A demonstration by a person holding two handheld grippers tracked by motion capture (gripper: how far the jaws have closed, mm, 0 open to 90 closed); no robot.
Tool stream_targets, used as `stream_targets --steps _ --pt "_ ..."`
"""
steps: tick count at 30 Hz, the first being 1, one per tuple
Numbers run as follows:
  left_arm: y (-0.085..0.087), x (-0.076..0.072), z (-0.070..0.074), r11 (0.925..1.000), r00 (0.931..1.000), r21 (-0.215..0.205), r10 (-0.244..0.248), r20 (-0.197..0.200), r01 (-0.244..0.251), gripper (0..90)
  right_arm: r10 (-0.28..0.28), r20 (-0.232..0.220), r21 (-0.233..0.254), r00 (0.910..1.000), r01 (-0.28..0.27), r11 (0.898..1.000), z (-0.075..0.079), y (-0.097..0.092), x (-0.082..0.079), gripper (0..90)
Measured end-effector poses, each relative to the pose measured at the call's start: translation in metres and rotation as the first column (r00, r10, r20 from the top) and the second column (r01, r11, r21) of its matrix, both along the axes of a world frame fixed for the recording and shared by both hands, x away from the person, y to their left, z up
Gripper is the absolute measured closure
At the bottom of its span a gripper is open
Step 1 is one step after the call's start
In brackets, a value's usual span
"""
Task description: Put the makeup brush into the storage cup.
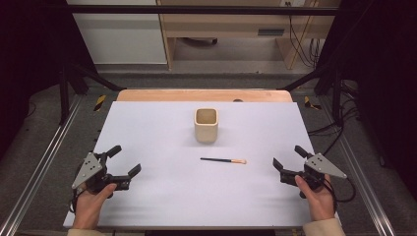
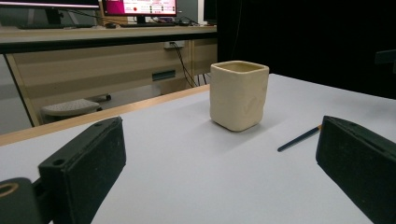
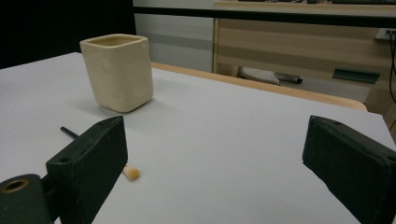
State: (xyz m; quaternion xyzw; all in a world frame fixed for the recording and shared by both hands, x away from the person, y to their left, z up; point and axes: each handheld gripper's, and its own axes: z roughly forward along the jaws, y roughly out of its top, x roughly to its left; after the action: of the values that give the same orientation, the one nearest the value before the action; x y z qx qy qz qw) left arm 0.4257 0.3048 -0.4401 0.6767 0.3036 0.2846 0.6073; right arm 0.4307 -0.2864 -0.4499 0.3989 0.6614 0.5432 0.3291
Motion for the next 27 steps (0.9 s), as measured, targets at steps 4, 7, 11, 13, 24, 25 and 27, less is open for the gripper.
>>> stream_targets --steps 4,7,11,13,24,25,27 --pt "0.000 0.000 0.000 1.0000 1.0000 0.003 -0.001 -0.003 0.001 1.1 -0.001 -0.008 -0.007 1.0000 0.000 1.000 -0.001 0.000 0.000 6.9" --pt "0.000 0.000 0.000 1.0000 1.0000 0.005 -0.002 -0.006 0.002 1.1 -0.003 -0.017 -0.003 0.9998 0.003 1.000 -0.001 0.000 0.000 7.0" --pt "0.001 0.000 -0.001 0.9999 0.9999 0.010 0.010 -0.010 -0.010 1.1 0.000 -0.039 -0.039 0.9992 -0.002 0.999 -0.001 0.002 -0.002 6.2" --pt "0.002 0.000 -0.001 0.9997 0.9996 0.007 0.025 -0.011 -0.025 1.1 0.021 -0.064 -0.058 0.9977 -0.024 0.998 -0.001 0.005 -0.004 4.6" --pt "0.006 -0.003 0.000 0.9990 0.9989 -0.006 0.045 -0.014 -0.045 1.1 0.125 -0.141 -0.303 0.9821 -0.163 0.939 0.028 0.030 -0.001 6.0" --pt "0.006 -0.003 0.000 0.9989 0.9989 -0.006 0.045 -0.014 -0.045 1.1 0.148 -0.177 -0.350 0.9730 -0.203 0.915 0.039 0.035 0.005 6.5" --pt "0.006 -0.003 0.000 0.9989 0.9988 -0.006 0.047 -0.014 -0.047 1.1 0.166 -0.205 -0.388 0.9646 -0.235 0.891 0.047 0.040 0.011 6.5"
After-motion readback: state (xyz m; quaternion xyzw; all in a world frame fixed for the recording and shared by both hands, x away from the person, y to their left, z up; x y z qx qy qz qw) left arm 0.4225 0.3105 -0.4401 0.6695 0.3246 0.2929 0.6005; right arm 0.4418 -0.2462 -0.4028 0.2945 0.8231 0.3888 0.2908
